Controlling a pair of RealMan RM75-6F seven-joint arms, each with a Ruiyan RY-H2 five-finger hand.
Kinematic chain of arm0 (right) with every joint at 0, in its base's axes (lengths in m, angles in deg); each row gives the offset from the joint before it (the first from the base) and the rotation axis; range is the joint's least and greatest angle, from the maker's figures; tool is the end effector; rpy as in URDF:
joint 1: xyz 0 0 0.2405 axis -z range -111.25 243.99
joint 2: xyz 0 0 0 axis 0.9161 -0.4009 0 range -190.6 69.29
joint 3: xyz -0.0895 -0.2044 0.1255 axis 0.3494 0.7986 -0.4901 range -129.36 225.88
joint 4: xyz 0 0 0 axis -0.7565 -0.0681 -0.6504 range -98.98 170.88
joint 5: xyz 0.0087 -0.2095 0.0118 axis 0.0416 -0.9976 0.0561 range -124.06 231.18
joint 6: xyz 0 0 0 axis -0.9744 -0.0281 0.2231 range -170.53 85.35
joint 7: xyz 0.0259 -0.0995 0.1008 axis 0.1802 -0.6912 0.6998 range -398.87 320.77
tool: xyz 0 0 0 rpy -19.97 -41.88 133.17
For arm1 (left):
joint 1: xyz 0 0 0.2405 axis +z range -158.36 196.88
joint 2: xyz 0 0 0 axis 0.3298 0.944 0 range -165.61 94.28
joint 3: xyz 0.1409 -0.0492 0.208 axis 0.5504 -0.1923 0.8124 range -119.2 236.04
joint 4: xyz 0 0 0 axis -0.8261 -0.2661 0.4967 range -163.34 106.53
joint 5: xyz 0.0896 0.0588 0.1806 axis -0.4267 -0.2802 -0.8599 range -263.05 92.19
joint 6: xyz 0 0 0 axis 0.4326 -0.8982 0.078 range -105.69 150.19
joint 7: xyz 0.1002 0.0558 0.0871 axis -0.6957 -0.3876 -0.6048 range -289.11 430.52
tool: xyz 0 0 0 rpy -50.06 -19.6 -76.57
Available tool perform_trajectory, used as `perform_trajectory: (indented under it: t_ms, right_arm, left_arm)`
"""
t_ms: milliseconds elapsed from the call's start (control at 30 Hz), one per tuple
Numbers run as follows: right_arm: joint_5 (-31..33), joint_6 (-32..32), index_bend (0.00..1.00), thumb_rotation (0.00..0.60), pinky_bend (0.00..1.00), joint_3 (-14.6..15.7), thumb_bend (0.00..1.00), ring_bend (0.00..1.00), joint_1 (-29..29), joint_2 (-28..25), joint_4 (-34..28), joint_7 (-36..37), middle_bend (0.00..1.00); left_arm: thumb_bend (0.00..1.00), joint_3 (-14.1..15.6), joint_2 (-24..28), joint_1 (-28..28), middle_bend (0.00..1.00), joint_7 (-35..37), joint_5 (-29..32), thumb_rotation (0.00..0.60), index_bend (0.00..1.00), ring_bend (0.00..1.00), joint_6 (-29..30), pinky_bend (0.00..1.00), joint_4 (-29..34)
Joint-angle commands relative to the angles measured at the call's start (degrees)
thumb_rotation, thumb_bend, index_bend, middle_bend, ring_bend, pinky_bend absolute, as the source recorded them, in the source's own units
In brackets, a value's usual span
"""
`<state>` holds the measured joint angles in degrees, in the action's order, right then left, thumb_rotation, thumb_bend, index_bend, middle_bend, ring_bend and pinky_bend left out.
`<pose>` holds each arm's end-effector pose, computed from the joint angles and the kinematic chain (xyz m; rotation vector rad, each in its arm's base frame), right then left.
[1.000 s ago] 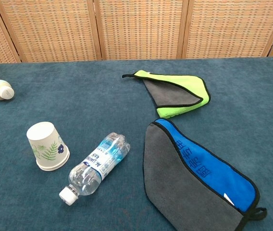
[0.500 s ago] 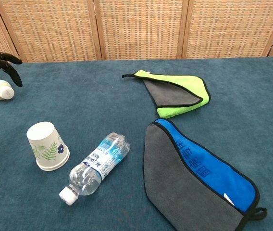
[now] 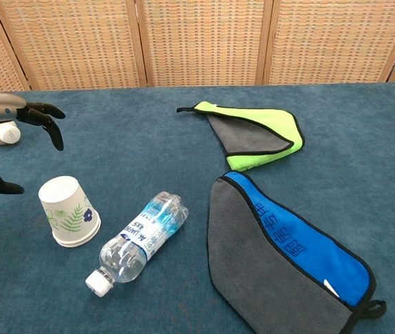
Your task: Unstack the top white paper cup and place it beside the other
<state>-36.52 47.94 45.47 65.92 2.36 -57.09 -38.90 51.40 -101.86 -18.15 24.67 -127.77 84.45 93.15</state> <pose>-0.3082 -0.1563 0.1724 1.3527 -0.8479 0.9415 -0.1535 0.2685 0.0680 -1.8648 -1.0095 -0.5671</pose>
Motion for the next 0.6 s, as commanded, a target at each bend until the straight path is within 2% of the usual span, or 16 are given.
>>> perform_trajectory:
  t_ms: [33, 600]
  right_arm:
    - [0.1, 0.0, 0.0, 0.6, 0.0, 0.0, 0.12, 0.0, 0.0, -0.1, 0.0, 0.2, 0.0]
    - [0.2, 0.2, 0.0, 0.6, 0.0, -0.2, 0.12, 0.0, 0.1, -0.3, 0.2, 1.0, 0.0]
  left_arm:
    - [0.24, 0.6, -1.4, -1.7, 0.0, -1.3, 1.8, 0.6, 0.28, 0.0, 1.1, 0.0, 0.1]
    - [0.24, 3.4, -4.0, -5.3, 0.0, -3.0, 5.2, 0.6, 0.31, 0.0, 4.2, 0.0, -1.1]
